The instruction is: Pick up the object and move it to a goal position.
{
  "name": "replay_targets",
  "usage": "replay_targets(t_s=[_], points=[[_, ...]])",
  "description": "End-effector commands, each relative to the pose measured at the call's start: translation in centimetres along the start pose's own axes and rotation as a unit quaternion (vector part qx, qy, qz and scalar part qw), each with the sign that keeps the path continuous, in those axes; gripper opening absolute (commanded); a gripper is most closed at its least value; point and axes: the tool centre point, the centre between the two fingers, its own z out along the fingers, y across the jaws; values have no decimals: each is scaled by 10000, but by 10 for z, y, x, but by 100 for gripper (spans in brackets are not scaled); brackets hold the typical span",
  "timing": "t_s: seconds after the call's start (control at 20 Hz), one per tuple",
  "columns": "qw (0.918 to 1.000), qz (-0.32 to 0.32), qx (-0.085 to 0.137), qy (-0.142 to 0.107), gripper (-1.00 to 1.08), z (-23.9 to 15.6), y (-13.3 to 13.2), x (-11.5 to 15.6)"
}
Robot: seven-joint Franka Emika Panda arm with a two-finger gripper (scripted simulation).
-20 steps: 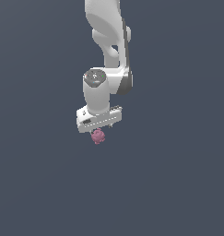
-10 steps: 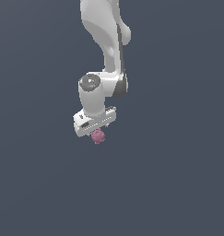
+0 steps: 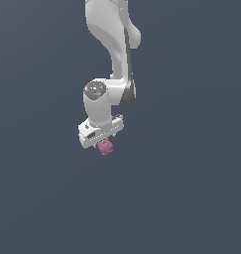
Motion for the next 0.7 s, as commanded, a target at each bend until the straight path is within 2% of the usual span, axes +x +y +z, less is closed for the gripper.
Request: replay_targets(t_s=[0.0,0.65], points=[[10000,-2,0,0,100,1,0,0],[10000,-22,-1,3,100,48,-1,-1]])
